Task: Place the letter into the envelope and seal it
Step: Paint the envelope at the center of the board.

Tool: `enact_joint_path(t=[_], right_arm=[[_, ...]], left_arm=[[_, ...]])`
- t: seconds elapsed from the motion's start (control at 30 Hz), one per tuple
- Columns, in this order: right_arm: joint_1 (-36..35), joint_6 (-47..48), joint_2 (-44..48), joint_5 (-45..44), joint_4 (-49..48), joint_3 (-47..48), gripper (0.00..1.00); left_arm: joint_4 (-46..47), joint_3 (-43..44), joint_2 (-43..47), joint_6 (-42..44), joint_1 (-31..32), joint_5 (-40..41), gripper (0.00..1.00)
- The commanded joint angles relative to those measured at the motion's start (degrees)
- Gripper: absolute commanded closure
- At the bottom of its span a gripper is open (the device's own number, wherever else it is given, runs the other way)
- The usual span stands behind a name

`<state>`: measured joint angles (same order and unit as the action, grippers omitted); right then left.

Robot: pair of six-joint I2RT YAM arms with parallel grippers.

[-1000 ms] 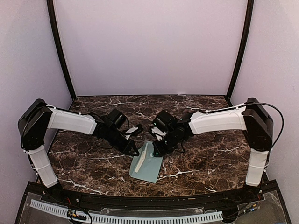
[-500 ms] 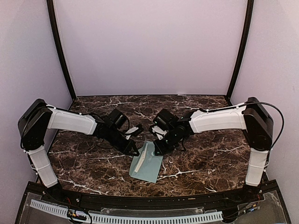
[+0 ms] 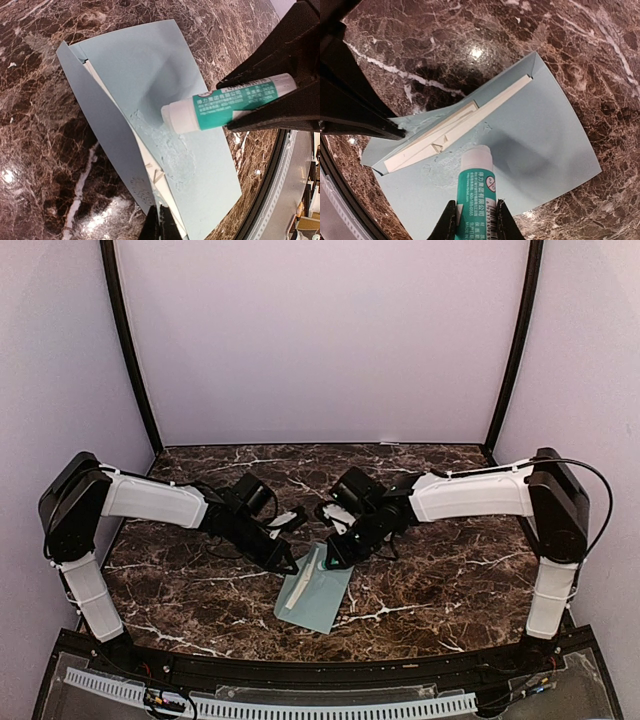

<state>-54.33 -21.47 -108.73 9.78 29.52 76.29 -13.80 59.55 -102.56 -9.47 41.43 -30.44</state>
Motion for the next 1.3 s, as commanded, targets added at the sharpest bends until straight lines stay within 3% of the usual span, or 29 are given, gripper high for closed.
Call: enact_joint_path(t=[0.0,0.87,1.27], right_arm=[[0.3,-0.2,3.7,1.3,-3.2,0.9,0.91],[0.3,-1.0,-1.8,0.1,-6.5,-3.4,0.91],[-2.1,-1.4,-0.8,5.1,-5.5,-6.1,0.91]], left_arm=[[-2.1,0.5,-0.3,0.5,0.2,2.0,1.00],[-2.1,0.5,-0.2,0.4,0.2,2.1,1.00],[-2.0,0.5,-0.4,0.1,0.2,2.0,1.00]])
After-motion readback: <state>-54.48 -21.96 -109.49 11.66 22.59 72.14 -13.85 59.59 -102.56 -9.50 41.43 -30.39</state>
